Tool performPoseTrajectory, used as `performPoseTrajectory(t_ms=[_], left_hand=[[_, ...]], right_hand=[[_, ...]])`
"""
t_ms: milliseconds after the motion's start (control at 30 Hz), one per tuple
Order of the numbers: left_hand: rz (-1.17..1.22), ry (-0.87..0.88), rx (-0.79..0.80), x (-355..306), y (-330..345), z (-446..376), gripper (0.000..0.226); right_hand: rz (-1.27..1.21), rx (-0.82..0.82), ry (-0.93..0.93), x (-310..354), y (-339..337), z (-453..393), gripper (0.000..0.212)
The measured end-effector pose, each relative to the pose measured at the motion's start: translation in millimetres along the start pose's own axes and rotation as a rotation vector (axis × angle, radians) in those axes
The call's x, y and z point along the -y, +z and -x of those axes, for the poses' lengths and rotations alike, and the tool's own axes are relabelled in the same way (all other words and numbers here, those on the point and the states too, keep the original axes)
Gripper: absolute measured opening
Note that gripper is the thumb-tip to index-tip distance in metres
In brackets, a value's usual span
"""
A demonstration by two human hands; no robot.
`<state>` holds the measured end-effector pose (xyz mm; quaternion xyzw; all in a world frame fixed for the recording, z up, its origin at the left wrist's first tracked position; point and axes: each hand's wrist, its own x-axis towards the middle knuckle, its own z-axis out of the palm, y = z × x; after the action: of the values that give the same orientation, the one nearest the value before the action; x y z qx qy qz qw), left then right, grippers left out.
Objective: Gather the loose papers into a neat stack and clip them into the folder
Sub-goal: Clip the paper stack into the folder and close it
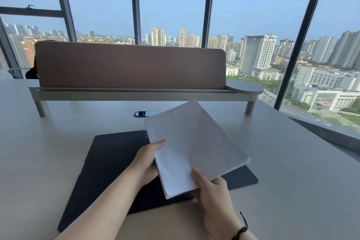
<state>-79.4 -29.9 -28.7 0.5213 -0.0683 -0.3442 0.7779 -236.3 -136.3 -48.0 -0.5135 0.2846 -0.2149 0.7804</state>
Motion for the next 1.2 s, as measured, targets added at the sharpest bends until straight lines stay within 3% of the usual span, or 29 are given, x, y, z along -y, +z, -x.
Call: performPoseTrajectory(t_ms=[200,333,433,567,833,933,1000,1100,1200], left_hand=[[-0.114,0.062,-0.006,-2,0,10,0.029],[-0.128,0.071,-0.006,-5,-1,17,0.028],[-0.169,0.051,-0.005,-4,-1,17,0.029],[-0.273,0.061,0.036,-2,2,18,0.027],[-0.384,0.099,0.151,1,5,12,0.027],[-0.443,0.166,0.029,5,5,0,0.031],[-0.507,0.270,-0.157,4,3,-12,0.036],[-0.926,0.385,-0.421,5,1,-27,0.027],[-1.192,0.324,-0.428,10,8,-35,0.028]], right_hand=[[0.001,0.227,0.032,33,-40,-6,0.028],[-0.105,0.229,0.115,75,-82,-31,0.044],[0.098,0.252,0.199,94,-94,-56,0.054],[0.389,0.333,0.267,95,-80,-83,0.037],[0.360,0.415,0.083,84,-82,-106,0.025],[0.289,0.336,0.090,92,-93,-108,0.024],[0.264,0.281,0.075,98,-102,-112,0.022],[0.277,0.231,0.049,98,-107,-118,0.019],[0.368,0.228,0.040,93,-106,-123,0.022]])
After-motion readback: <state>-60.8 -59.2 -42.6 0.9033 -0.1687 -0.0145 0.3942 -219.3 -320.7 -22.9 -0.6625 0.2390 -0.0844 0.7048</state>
